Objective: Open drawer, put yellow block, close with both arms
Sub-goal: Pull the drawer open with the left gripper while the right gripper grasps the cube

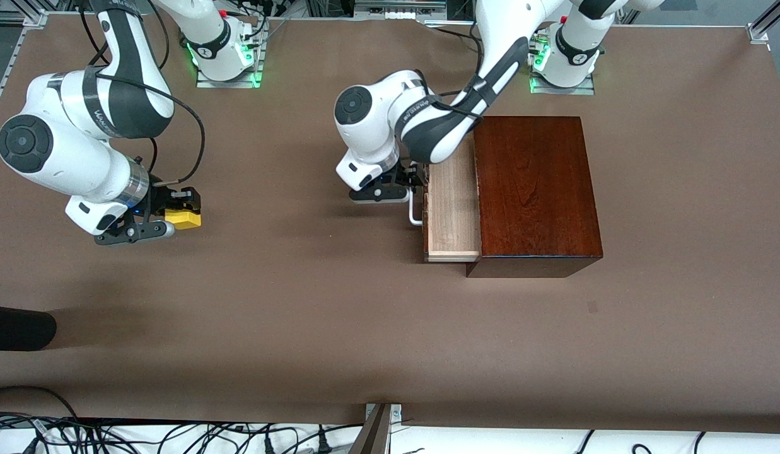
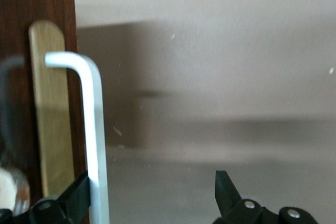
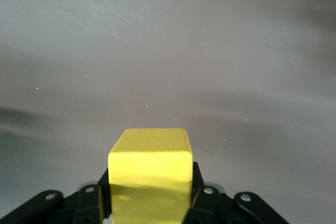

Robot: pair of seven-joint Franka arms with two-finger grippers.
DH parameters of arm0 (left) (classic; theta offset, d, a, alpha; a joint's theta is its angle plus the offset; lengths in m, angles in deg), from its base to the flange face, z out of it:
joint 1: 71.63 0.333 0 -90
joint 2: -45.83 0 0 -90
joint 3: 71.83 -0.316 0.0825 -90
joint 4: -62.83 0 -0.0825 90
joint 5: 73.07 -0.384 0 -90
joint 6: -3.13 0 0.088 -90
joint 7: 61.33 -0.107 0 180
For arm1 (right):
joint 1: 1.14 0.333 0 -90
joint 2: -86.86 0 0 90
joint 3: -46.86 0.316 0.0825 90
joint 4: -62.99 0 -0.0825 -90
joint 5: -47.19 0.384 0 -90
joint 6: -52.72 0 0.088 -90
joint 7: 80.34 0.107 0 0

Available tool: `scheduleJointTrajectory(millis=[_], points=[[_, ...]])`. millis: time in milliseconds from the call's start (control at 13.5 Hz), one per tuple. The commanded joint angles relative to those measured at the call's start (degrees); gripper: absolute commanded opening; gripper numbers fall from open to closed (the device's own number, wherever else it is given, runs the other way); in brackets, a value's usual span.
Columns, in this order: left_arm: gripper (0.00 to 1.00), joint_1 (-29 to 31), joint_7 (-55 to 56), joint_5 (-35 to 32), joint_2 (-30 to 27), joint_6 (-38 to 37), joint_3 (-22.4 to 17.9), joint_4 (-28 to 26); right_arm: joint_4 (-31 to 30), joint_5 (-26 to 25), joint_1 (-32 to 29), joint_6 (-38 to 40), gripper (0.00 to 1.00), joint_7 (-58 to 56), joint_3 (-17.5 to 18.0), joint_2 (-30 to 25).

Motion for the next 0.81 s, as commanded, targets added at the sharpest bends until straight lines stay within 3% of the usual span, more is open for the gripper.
scheduleJointTrajectory(millis=[0,148,740], points=[[1.00,-0.8,0.1,1.3,0.8,-1.7,-0.5,2.9,1.7,0.0,-0.4,1.6,0.00,-1.3,0.0,0.8],[1.00,-0.5,-0.3,1.5,0.4,-3.7,-1.2,3.0,1.7,0.0,-0.4,1.6,0.00,-1.3,0.0,0.8],[1.00,4.3,-9.9,2.2,-13.1,-14.9,-1.0,2.8,1.5,0.4,-0.4,3.7,0.00,-3.0,0.0,0.8]])
